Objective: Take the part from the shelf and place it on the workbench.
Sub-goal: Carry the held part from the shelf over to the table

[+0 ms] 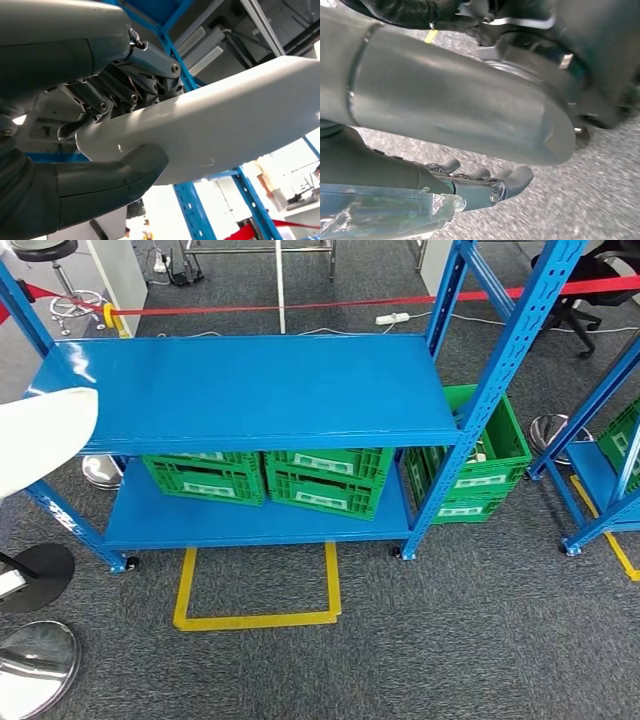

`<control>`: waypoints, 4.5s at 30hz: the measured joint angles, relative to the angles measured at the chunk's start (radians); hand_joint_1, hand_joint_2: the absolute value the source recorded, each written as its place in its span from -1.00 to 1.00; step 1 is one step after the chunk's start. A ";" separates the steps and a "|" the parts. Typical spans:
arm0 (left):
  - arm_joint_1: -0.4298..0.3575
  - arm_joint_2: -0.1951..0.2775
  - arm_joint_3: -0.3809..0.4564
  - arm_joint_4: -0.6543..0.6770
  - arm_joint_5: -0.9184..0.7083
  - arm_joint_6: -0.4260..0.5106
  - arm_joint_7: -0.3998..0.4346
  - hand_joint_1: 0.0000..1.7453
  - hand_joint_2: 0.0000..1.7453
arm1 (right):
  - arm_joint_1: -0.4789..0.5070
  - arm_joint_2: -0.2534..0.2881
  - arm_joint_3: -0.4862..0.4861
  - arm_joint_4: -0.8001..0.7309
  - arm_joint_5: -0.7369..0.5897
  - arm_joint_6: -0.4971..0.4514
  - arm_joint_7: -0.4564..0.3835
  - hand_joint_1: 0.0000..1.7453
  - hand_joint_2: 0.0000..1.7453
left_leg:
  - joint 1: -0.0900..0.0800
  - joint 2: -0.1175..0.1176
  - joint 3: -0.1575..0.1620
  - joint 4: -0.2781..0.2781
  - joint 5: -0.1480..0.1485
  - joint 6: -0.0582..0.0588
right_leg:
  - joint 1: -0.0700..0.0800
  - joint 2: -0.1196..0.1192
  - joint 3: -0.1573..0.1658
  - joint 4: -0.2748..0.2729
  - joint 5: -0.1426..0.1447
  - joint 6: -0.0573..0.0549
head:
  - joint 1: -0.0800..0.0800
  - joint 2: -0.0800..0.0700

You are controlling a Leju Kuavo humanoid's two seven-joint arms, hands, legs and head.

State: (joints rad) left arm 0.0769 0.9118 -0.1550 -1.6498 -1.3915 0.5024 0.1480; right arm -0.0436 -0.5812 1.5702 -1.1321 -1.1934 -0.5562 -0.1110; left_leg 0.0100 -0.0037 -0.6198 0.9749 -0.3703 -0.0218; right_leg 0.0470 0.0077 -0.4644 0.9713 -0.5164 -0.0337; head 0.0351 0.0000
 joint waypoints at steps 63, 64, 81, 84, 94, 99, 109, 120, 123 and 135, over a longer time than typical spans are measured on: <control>0.227 0.009 0.224 -0.070 0.055 -0.035 0.004 1.00 1.00 | -0.019 0.034 -0.002 0.021 0.052 0.022 0.038 -1.00 -1.00 | 0.029 0.008 0.009 -0.009 0.004 -0.030 | -0.042 0.000 -0.001 0.022 0.001 0.069 | 0.000 0.000; 0.227 0.009 0.227 -0.071 0.055 -0.035 0.004 1.00 1.00 | -0.021 0.034 -0.002 0.022 0.052 0.022 0.038 -1.00 -1.00 | 0.030 0.008 0.011 -0.012 0.010 -0.037 | -0.039 0.001 0.009 0.001 -0.008 0.061 | 0.000 0.000; 0.321 0.006 0.303 -0.094 0.055 -0.031 0.008 1.00 1.00 | -0.026 0.041 -0.001 0.031 0.185 -0.023 0.111 -1.00 -1.00 | 0.013 0.027 0.065 0.012 -0.067 -0.012 | -0.015 -0.024 -0.060 0.038 0.030 0.033 | -0.006 0.000; 0.349 0.005 0.330 -0.105 0.055 -0.033 0.009 1.00 1.00 | -0.028 0.042 -0.001 0.033 0.207 -0.024 0.124 -1.00 -1.00 | 0.018 0.005 0.056 0.010 -0.060 0.003 | -0.023 -0.016 -0.111 0.152 -0.045 0.055 | 0.000 0.000; 0.409 -0.009 0.386 -0.131 0.050 -0.044 0.014 1.00 1.00 | -0.028 0.047 -0.020 0.035 0.254 -0.024 0.148 -1.00 -1.00 | 0.027 -0.098 0.031 0.003 -0.024 -0.018 | -0.022 0.069 -0.027 0.019 0.014 0.018 | 0.002 0.000; 0.436 -0.017 0.414 -0.140 0.050 -0.053 0.016 1.00 1.00 | -0.027 0.051 -0.034 0.037 0.280 -0.013 0.161 -1.00 -1.00 | 0.025 -0.049 -0.014 0.071 -0.071 -0.042 | -0.028 0.007 -0.009 -0.033 0.060 0.010 | -0.001 0.000; 0.509 -0.044 0.492 -0.153 0.059 -0.048 0.004 1.00 1.00 | -0.026 0.076 -0.062 0.062 0.318 0.038 0.188 -1.00 -1.00 | 0.040 0.063 0.085 0.002 -0.072 -0.067 | -0.037 -0.118 -0.043 0.007 0.034 0.057 | -0.001 0.000; 0.514 -0.054 0.497 -0.163 0.049 -0.061 0.002 1.00 1.00 | -0.009 0.084 -0.083 0.071 0.324 0.032 0.188 -1.00 -1.00 | 0.008 -0.070 0.039 0.011 -0.043 -0.005 | -0.025 0.002 -0.139 0.238 -0.078 0.033 | 0.013 0.000; 0.511 -0.055 0.496 -0.167 0.049 -0.065 0.002 1.00 1.00 | -0.006 0.080 -0.091 0.072 0.327 0.029 0.187 -1.00 -1.00 | 0.002 -0.106 0.038 0.011 -0.037 -0.003 | 0.000 0.072 -0.054 0.052 0.023 -0.019 | 0.010 0.000; 0.507 -0.054 0.491 -0.170 0.053 -0.076 0.003 1.00 1.00 | 0.006 0.086 -0.103 0.075 0.335 0.027 0.186 -1.00 -1.00 | 0.001 0.002 -0.054 0.216 -0.132 -0.053 | -0.007 -0.072 -0.048 -0.002 0.056 -0.004 | 0.000 0.000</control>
State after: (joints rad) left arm 0.5839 0.8582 0.3365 -1.8197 -1.3385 0.4260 0.1514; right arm -0.0372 -0.4952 1.4670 -1.0568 -0.8579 -0.5290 0.0747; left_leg 0.0106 -0.0019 -0.6742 1.1908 -0.5021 -0.0744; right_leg 0.0401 -0.0639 -0.5126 0.9690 -0.4602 -0.0374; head 0.0354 0.0000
